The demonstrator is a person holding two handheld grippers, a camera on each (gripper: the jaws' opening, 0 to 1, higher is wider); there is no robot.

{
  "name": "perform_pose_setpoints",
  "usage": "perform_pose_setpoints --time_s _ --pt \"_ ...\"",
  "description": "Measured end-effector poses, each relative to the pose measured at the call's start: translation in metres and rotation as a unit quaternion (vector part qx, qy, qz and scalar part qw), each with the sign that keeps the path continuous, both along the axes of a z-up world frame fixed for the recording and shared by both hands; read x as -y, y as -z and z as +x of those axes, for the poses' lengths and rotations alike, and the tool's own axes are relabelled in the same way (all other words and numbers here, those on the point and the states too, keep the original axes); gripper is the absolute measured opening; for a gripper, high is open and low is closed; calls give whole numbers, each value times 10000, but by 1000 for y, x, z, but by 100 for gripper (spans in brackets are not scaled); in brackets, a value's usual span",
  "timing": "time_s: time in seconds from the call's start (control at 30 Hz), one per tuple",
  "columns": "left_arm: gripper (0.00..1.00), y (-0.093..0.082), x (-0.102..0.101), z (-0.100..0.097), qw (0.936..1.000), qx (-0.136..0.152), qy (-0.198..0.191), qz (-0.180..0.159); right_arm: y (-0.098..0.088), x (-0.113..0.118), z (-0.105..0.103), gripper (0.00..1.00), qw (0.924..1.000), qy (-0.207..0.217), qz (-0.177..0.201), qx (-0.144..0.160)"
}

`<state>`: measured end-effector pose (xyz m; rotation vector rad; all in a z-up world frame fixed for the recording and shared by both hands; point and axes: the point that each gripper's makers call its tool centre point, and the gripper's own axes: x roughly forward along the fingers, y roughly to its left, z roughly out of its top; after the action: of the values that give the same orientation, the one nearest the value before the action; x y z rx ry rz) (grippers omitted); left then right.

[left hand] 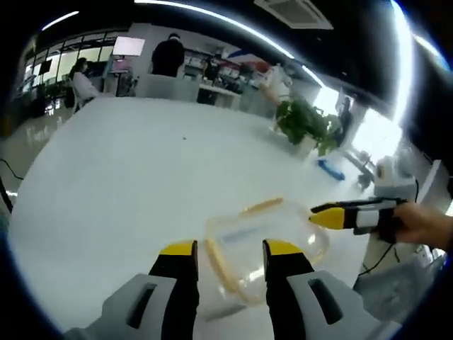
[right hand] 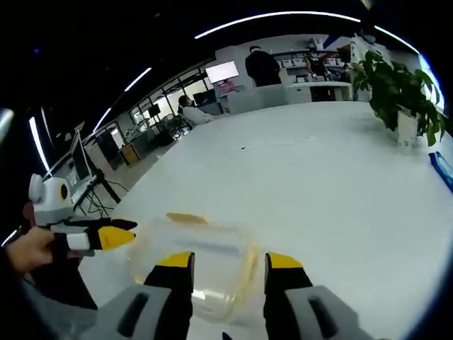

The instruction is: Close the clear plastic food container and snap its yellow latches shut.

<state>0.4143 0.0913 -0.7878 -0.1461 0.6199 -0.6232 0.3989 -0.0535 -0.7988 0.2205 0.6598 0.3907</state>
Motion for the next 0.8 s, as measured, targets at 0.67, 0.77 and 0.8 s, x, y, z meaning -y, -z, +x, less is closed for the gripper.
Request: perform_pose_setpoints --time_s 0.67,0.77,0.8 --pt "35 8 50 -21 9831 492 1526 883 -14 -59 -3 34 9861 -1580 -359 362" --pt "36 10 49 -19 9844 408 1496 827 -12 -62 -1 33 9854 -1633 -351 331" --pt "36 10 47 -19 9832 442 1521 903 -11 -64 0 33 9846 -1678 -363 318"
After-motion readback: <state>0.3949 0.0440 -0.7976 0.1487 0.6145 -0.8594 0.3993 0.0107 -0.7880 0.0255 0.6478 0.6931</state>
